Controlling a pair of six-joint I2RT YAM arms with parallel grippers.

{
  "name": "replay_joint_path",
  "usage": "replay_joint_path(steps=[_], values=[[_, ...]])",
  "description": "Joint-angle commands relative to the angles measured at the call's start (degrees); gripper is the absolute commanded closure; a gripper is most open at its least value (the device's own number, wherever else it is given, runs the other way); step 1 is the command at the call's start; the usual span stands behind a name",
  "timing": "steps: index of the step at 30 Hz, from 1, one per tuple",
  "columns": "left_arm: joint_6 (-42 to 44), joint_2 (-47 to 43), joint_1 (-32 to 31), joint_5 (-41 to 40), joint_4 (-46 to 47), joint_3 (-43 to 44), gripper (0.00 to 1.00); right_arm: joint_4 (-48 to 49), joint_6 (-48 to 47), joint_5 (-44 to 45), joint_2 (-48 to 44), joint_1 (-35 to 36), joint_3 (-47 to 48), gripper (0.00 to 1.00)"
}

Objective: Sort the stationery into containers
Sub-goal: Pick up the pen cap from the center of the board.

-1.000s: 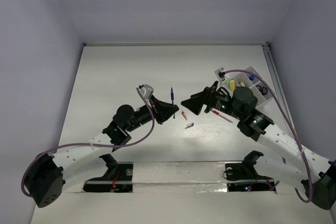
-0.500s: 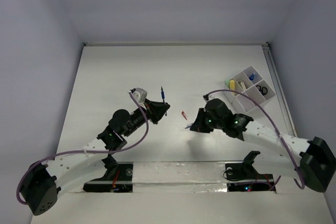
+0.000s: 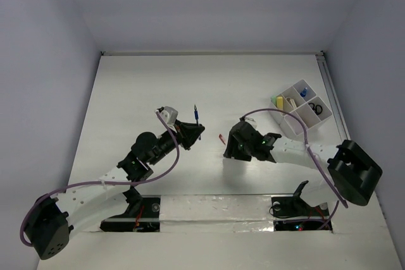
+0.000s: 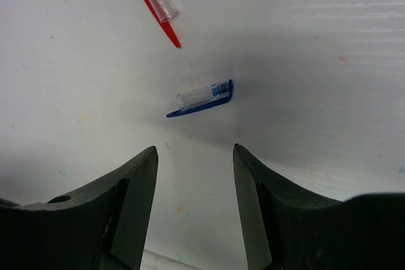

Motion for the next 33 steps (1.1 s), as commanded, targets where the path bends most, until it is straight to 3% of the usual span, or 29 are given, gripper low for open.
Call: replay_joint_path(steps=[1,16,28,33], values=[[0.47,-0.23,0.25,1.16,3.53,-0.39,1.0,0.47,1.74,5.12,1.48,0.27,2.7,0.43],[0.03,0.82,0.25,2.66,4.58,-0.39,1.0,-4.78,-1.69,10.65,11.67,0.27,10.52,0.55],[-0.23,0.47,0.25,2.92,5.02,-0.57,1.0,-11.83,-6.52,12.16,16.15,0.27,15.62,0.71],[-0.23,0.82,0.25,3.01,5.11,-0.57,1.0,-12.88,-7.49,12.16,17.92,0.27,16.94,0.69]])
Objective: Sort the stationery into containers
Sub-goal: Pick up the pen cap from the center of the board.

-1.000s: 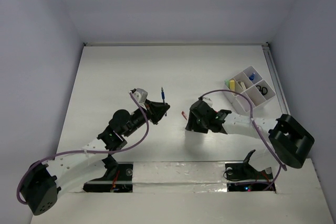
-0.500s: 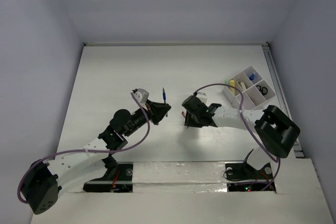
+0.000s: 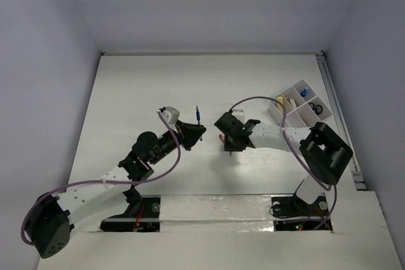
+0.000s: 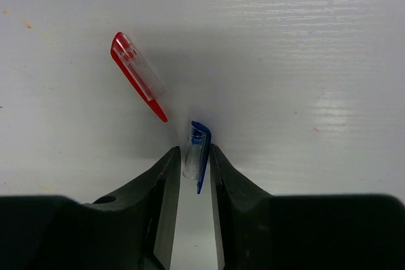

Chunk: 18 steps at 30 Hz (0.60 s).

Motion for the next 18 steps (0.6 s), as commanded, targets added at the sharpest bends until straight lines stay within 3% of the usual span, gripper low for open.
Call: replay_joint_path(steps=[1,3,8,14,18], values=[[-0.19,-0.23,0.25,1.17,4.19,-0.55,1.0,-2.68,-1.52,2.04,2.49,0.27,1.86,0.67],[-0.28,-0.14,0.25,1.35,4.28,-0.63,1.0,-3.64,-1.79,2.21,3.54,0.27,2.56,0.62],[-0.28,-0.14,0.25,1.44,4.28,-0.55,1.0,-3.91,-1.96,2.92,5.13,0.27,2.74,0.63],[-0.19,-0.22,0.25,1.44,4.28,-0.63,1.0,-4.26,-1.96,4.14,5.21,0.27,2.21,0.76],[-0.28,0.13,0.25,1.78,4.45,-0.46,1.0,-5.05,-1.96,6.08,5.57,0.27,2.21,0.99]])
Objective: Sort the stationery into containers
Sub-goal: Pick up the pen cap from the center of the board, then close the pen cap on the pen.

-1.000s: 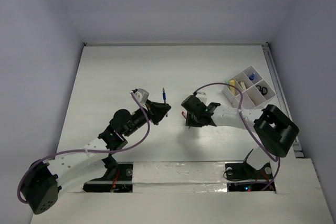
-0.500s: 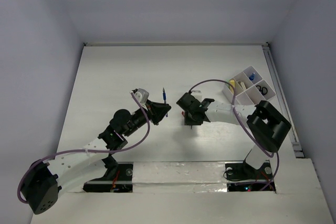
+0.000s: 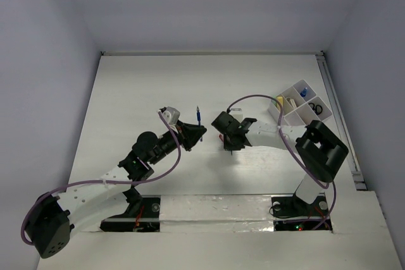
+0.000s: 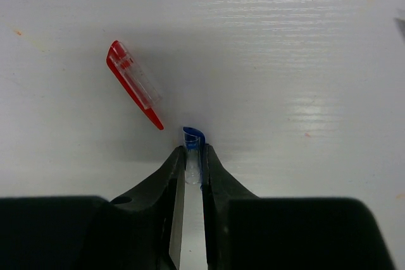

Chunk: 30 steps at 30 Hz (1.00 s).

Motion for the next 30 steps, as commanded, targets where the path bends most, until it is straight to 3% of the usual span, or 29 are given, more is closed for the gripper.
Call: replay_joint_path(steps=[1,4,10,13,16,23,30], values=[[-0.25,0.17,0.25,1.37,4.52,-0.46,1.0,-2.54,-0.17,4.48,2.68,-0.01,-1.26,1.0],[-0.6,-0.09,0.25,2.16,5.05,-0.72,1.0,-2.63,-0.43,8.17,-1.0,0.51,-1.97,1.0],[-0.96,2.19,0.25,3.04,6.1,-0.63,1.0,5.61,-6.31,7.83,-20.85,1.66,-3.9,1.0],[-0.96,3.16,0.25,2.95,6.28,-0.37,1.0,14.75,-9.57,6.42,-27.1,2.18,-3.64,1.0],[-0.87,3.42,0.25,2.61,6.28,-0.46,1.0,30.61,-12.81,6.6,-30.0,2.19,-4.51,1.0],[-0.52,5.09,0.25,2.51,6.72,-0.28,1.0,56.22,-17.3,3.0,-26.07,2.19,-5.84,1.0],[-0.17,6.85,0.25,3.13,7.33,-0.11,1.0,63.55,-18.01,-1.48,-22.72,2.19,-4.69,1.0]])
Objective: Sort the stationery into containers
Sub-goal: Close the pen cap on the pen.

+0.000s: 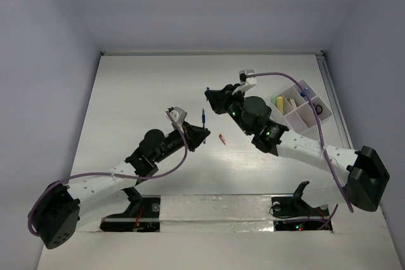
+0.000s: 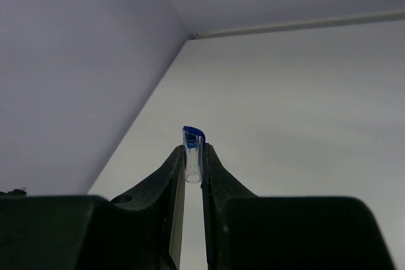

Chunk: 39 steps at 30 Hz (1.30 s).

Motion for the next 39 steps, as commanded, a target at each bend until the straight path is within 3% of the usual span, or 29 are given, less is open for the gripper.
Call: replay_joint_path(steps=[1,21,39], values=[[0.44,0.71,0.25,0.79,4.08,0.09,1.0,10.16,-1.34,-2.91,0.43,0.37,0.46,1.0],[1.24,1.32,0.25,-1.14,2.58,0.62,1.0,8.4,0.42,-4.41,-4.22,2.66,-5.95,1.0],[1.41,1.41,0.25,-1.14,2.58,0.62,1.0,5.24,-0.37,-6.07,-3.09,3.18,-4.46,1.0]])
